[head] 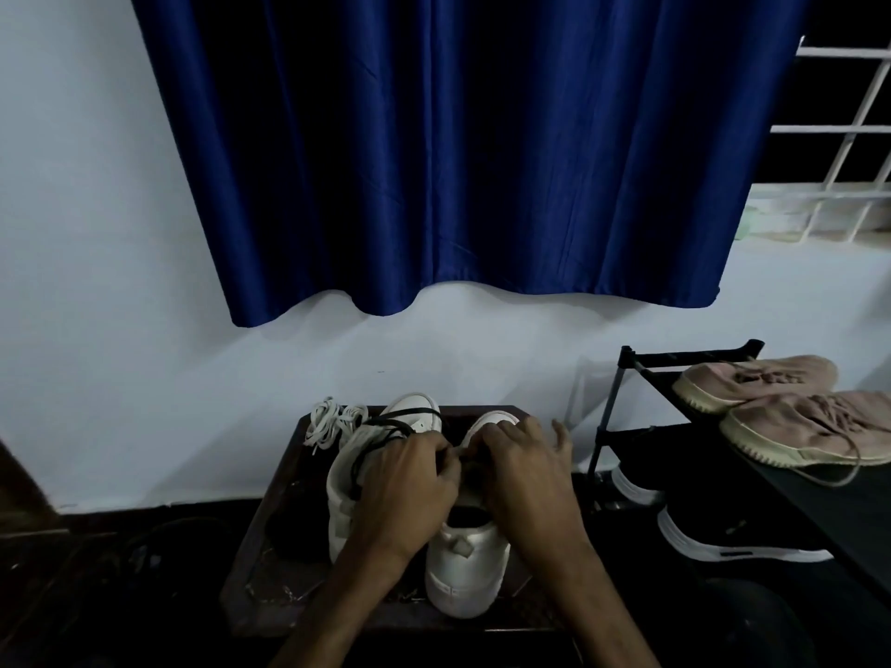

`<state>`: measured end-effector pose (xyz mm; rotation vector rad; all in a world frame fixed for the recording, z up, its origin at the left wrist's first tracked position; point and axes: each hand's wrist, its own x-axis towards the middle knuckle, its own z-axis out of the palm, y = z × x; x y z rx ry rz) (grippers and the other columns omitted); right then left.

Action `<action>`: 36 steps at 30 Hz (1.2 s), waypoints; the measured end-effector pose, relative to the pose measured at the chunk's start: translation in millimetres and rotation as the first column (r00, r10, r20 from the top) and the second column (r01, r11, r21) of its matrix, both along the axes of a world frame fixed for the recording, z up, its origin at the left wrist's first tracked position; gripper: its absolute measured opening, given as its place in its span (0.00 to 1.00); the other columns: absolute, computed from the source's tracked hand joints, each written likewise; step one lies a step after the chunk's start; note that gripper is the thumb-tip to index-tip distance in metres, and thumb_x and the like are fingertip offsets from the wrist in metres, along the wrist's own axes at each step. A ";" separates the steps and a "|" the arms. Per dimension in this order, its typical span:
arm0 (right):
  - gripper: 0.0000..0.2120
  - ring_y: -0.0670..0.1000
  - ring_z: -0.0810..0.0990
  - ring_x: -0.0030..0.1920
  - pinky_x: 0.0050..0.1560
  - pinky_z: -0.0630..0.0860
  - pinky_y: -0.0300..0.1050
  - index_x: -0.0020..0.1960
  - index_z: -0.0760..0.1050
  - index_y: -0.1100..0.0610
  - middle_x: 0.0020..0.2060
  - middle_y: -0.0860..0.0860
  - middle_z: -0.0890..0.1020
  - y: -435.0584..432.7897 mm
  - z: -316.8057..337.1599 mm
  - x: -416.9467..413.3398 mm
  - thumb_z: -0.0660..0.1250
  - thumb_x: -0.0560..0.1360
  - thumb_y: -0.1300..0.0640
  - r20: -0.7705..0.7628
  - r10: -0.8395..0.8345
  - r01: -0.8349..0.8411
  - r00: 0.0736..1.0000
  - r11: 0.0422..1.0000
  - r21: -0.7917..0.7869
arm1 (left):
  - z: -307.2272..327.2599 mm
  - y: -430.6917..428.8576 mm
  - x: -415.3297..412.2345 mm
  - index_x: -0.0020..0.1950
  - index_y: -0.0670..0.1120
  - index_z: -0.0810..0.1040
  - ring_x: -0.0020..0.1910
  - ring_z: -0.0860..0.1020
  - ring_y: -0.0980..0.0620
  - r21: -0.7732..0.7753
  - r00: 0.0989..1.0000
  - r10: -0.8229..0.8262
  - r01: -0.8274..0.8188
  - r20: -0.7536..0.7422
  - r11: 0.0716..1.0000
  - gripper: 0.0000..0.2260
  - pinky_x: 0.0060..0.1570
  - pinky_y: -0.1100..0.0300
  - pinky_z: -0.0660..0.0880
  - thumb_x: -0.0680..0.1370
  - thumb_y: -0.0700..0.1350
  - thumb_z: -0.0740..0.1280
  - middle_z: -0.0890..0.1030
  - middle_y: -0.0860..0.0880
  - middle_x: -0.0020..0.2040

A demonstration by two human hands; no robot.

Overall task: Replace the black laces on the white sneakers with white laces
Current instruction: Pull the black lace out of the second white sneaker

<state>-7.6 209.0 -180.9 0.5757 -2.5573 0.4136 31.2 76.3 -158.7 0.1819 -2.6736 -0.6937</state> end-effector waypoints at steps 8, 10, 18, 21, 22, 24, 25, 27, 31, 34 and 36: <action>0.07 0.48 0.72 0.49 0.64 0.62 0.62 0.45 0.71 0.45 0.42 0.40 0.75 1.4 7.8 -18.9 0.64 0.68 0.55 0.062 0.226 -0.230 0.972 0.971 0.063 | 3.8 -16.9 -11.2 0.48 0.51 0.78 0.48 0.81 0.49 -0.009 0.995 -0.101 0.101 0.024 0.995 0.06 0.45 0.55 0.75 0.75 0.50 0.65 0.84 0.50 0.44; 0.07 0.46 0.69 0.49 0.64 0.62 0.56 0.45 0.68 0.45 0.42 0.39 0.72 8.2 10.3 -20.7 0.62 0.70 0.56 0.143 0.320 -0.321 0.936 0.947 -0.017 | 8.4 -26.3 -15.2 0.60 0.57 0.75 0.51 0.81 0.52 -0.072 0.981 -0.187 0.190 0.042 0.979 0.15 0.49 0.55 0.76 0.74 0.53 0.64 0.84 0.54 0.48; 0.03 0.48 0.76 0.45 0.50 0.75 0.55 0.44 0.71 0.45 0.40 0.41 0.77 7.8 24.0 -13.2 0.63 0.72 0.53 0.307 0.350 -0.253 0.885 0.915 -0.313 | -9.2 -48.9 -28.5 0.56 0.61 0.76 0.43 0.75 0.63 -0.074 0.894 -0.444 0.440 -0.055 0.895 0.12 0.42 0.58 0.75 0.75 0.59 0.63 0.74 0.62 0.45; 0.04 0.47 0.75 0.52 0.62 0.67 0.54 0.43 0.72 0.44 0.40 0.39 0.76 4.0 36.4 -12.3 0.66 0.75 0.46 0.291 0.183 -0.172 0.939 0.983 -0.066 | -9.5 -54.6 -32.8 0.58 0.60 0.77 0.52 0.76 0.63 0.034 0.847 -0.532 0.532 -0.014 0.846 0.14 0.50 0.56 0.75 0.74 0.61 0.67 0.76 0.63 0.51; 0.04 0.47 0.73 0.54 0.64 0.64 0.56 0.44 0.73 0.44 0.40 0.39 0.75 5.0 40.7 -11.3 0.67 0.75 0.47 0.302 0.138 -0.141 0.943 0.990 -0.010 | -9.5 -58.4 -34.9 0.60 0.60 0.78 0.56 0.75 0.63 0.082 0.815 -0.579 0.575 0.033 0.814 0.18 0.55 0.56 0.74 0.73 0.62 0.68 0.76 0.62 0.55; 0.04 0.46 0.71 0.59 0.68 0.59 0.59 0.47 0.74 0.43 0.42 0.39 0.74 8.0 47.4 -8.5 0.68 0.75 0.50 0.363 0.070 -0.096 0.929 0.994 0.054 | -8.8 -63.4 -36.2 0.64 0.62 0.76 0.62 0.72 0.62 0.110 0.766 -0.635 0.626 0.103 0.772 0.23 0.61 0.57 0.72 0.70 0.65 0.70 0.74 0.63 0.61; 0.05 0.46 0.70 0.60 0.70 0.58 0.61 0.48 0.74 0.43 0.44 0.39 0.74 9.1 49.4 -6.5 0.69 0.75 0.51 0.384 0.046 -0.081 0.922 0.994 0.074 | -8.6 -63.4 -36.7 0.64 0.63 0.75 0.63 0.71 0.62 0.098 0.759 -0.641 0.633 0.114 0.768 0.24 0.62 0.57 0.71 0.69 0.66 0.70 0.73 0.63 0.62; 0.05 0.48 0.68 0.62 0.71 0.54 0.63 0.50 0.74 0.44 0.49 0.41 0.76 9.4 50.2 -4.2 0.68 0.76 0.52 0.368 0.000 -0.063 0.930 0.985 0.159 | -9.4 -59.7 -37.7 0.64 0.64 0.74 0.63 0.70 0.62 0.054 0.774 -0.623 0.621 0.112 0.782 0.26 0.61 0.56 0.71 0.68 0.68 0.71 0.72 0.64 0.62; 0.07 0.51 0.63 0.63 0.71 0.55 0.63 0.55 0.78 0.46 0.59 0.46 0.73 -0.1 50.1 -0.1 0.65 0.77 0.52 0.298 -0.005 -0.098 0.955 0.939 0.329 | -11.9 -55.8 -36.4 0.68 0.65 0.69 0.63 0.66 0.61 -0.157 0.833 -0.540 0.553 0.118 0.818 0.33 0.61 0.56 0.66 0.66 0.75 0.64 0.67 0.65 0.64; 0.05 0.48 0.63 0.60 0.65 0.64 0.56 0.50 0.80 0.42 0.55 0.44 0.68 13.6 61.3 -10.9 0.68 0.75 0.49 0.360 0.062 -0.150 0.931 0.963 0.224 | -13.5 -53.4 -34.5 0.67 0.66 0.68 0.68 0.60 0.59 -0.263 0.862 -0.498 0.503 0.089 0.823 0.32 0.63 0.54 0.55 0.66 0.76 0.61 0.62 0.63 0.69; 0.06 0.49 0.67 0.57 0.59 0.70 0.52 0.43 0.79 0.39 0.52 0.43 0.70 35.5 70.9 -21.6 0.71 0.73 0.51 0.406 0.130 -0.171 0.905 0.983 0.065 | -16.0 -52.4 -33.1 0.66 0.66 0.69 0.70 0.58 0.58 -0.263 0.863 -0.502 0.498 0.057 0.826 0.31 0.67 0.50 0.51 0.66 0.77 0.61 0.60 0.61 0.72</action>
